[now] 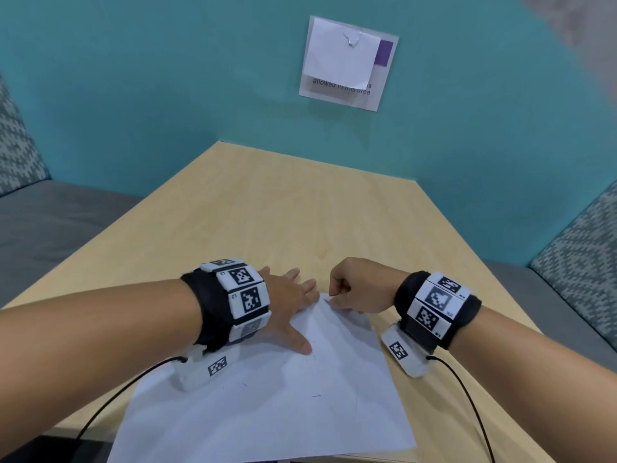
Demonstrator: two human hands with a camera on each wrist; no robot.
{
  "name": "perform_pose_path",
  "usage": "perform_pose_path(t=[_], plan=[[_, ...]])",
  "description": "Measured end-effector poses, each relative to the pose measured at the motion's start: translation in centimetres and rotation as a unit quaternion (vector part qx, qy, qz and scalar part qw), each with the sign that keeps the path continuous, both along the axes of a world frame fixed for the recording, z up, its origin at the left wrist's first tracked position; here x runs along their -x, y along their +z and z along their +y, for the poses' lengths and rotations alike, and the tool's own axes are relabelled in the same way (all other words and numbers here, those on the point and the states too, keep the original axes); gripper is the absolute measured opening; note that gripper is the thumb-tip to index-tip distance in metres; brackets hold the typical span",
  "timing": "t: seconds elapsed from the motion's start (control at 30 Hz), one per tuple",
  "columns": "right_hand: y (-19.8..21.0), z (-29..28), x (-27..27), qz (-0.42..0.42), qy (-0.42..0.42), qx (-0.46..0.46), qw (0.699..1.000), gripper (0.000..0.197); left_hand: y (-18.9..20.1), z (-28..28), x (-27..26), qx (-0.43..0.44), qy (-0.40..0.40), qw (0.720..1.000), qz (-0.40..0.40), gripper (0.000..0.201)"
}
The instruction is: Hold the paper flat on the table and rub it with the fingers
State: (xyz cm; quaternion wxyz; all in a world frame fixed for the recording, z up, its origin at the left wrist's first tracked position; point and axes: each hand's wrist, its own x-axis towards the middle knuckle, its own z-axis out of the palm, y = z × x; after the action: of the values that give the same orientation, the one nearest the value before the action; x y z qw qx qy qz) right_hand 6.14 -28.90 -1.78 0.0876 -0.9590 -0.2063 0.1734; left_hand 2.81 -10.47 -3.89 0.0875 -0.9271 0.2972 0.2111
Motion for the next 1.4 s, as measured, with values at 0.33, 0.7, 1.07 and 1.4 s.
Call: perform_pose_path(t=[0.33,0.7,1.07,1.4], plan=[[0.1,1.4,0.2,-0.011,0.046,0.030,0.998,0.024,-1.0,-0.5,-0.5,-0.014,0.013,1.000,-0.020,0.102],[-0.1,1.8,0.4,-0.007,0.055,0.037,0.998,0.024,-1.5,-0.1,-0.4,0.005,0.034,0.999,-0.027,0.105],[0.6,1.2,-0.1,-0.024,0.041,0.046,0.998,0.022,-1.6,-0.3,-0.3,-0.007,0.046,0.998,-0.031,0.104],[-0.3,0.1,1.2,-0.035,0.077,0.034,0.996,0.007,-0.9,-0.4,0.2,-0.016,0.043,0.999,-0.024,0.103]])
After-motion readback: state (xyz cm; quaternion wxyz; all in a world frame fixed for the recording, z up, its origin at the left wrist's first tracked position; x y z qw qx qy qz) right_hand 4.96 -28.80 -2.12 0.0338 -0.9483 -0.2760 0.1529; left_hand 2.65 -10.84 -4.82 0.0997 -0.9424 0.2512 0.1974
